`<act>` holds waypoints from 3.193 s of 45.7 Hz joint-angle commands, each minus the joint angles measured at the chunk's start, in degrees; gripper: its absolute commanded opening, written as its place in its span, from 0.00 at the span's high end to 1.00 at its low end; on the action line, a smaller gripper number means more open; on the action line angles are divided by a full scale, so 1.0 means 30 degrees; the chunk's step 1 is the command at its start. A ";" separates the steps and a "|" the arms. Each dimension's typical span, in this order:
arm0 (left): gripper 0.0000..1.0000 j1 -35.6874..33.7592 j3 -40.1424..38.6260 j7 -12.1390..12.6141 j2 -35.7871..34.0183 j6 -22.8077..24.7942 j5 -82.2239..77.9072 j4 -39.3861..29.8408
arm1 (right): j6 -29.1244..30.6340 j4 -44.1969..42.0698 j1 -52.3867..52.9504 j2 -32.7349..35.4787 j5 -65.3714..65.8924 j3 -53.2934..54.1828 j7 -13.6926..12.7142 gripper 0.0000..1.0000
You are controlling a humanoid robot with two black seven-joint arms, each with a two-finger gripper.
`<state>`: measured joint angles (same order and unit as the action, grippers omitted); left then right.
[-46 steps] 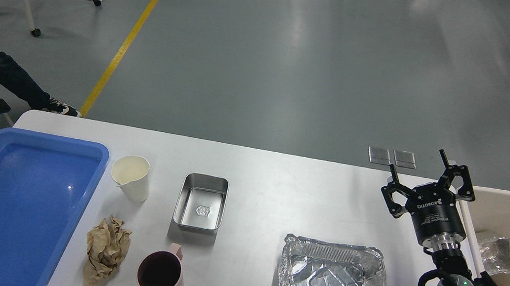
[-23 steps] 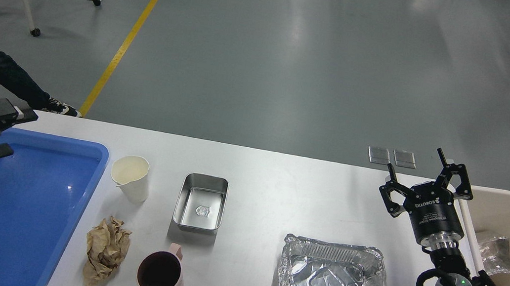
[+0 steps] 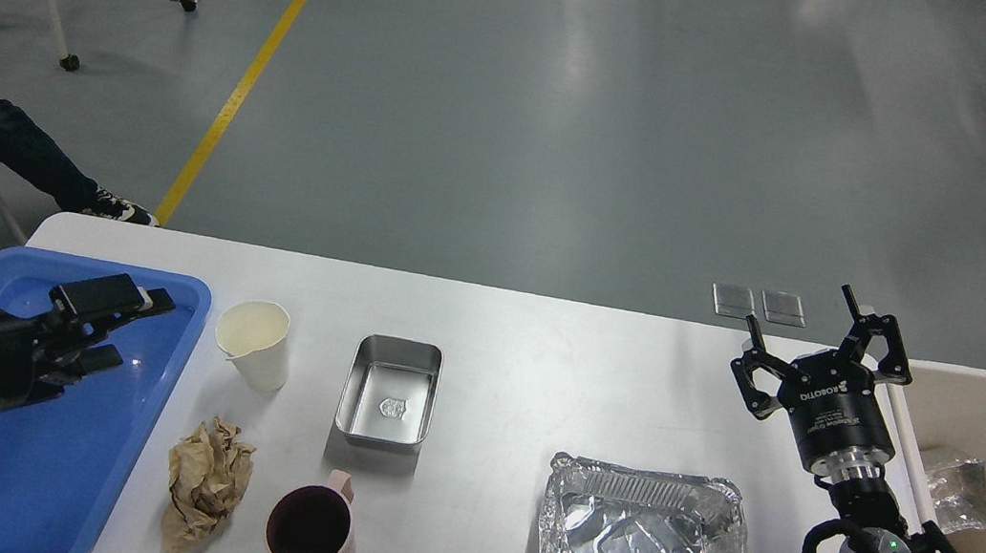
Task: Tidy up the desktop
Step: 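Reach the left gripper toward the pink mug handle, then grasp the pink mug with the left gripper and lift it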
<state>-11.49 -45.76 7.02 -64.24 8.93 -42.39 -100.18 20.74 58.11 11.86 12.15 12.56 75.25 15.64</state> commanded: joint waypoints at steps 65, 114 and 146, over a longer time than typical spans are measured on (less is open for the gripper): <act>0.14 -0.4431 1.0243 0.1088 0.4948 -0.0019 -0.5703 0.1198 | 0.0001 0.0114 0.0001 0.0050 0.0004 0.0026 0.0001 0.00; 1.00 -0.4372 1.0858 0.0151 0.5915 -0.0019 -0.6670 0.2106 | 0.0001 0.0114 0.0030 0.0138 0.0004 0.0026 0.0001 0.00; 1.00 -0.7769 1.0098 -0.0933 0.0000 0.1562 -0.6231 -0.0004 | -0.0028 0.0290 0.0059 0.0138 0.0004 0.0025 0.0000 0.00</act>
<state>-33.22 -14.41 4.36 -60.53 12.37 -61.35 -100.15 20.65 58.81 12.03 12.49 12.57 75.32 15.66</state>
